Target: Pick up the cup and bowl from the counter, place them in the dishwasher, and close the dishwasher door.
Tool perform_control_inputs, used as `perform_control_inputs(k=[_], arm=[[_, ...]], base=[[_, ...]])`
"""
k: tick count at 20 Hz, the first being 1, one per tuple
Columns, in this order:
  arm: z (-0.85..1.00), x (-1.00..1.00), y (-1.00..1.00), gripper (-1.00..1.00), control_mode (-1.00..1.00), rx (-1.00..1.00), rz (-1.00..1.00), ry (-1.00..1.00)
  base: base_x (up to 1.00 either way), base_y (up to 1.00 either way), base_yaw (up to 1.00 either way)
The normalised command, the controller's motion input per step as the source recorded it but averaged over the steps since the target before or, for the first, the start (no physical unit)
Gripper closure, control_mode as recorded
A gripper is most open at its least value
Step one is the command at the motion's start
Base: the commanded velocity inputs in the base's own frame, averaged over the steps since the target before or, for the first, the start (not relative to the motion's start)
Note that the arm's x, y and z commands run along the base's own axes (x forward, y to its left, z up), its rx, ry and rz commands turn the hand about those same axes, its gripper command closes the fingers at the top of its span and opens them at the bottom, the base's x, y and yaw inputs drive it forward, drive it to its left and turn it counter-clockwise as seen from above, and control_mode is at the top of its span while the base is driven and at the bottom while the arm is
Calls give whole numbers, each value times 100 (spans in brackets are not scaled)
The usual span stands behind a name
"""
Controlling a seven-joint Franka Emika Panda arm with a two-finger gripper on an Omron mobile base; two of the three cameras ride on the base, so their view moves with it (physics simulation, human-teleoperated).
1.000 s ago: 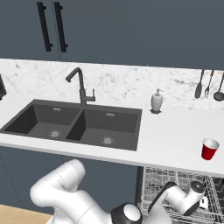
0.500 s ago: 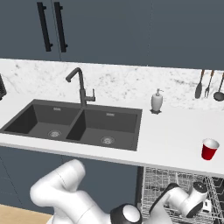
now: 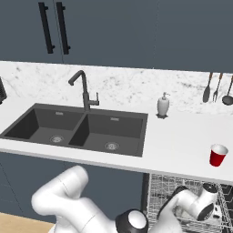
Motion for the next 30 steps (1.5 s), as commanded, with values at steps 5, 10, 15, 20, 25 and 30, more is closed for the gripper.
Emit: perform_control_inputs(k=[5,10,15,20,25,30], arm=[[100,-74,-37,-100,-100,22,-2,-33],[100,-59,-15,-100,-100,7,-1,-27],[100,-11,-5,-100,-100,-13,-2,-15],[100,2,21,-100,-100,-35,0,-11],[100,-2,36,-100,-100,-36,0,0],[100,3,48,-100,-100,-37,0,6]], base=[[0,0,0],[0,0,0],[0,0,0],[0,0,0],[0,0,0],[0,0,0]])
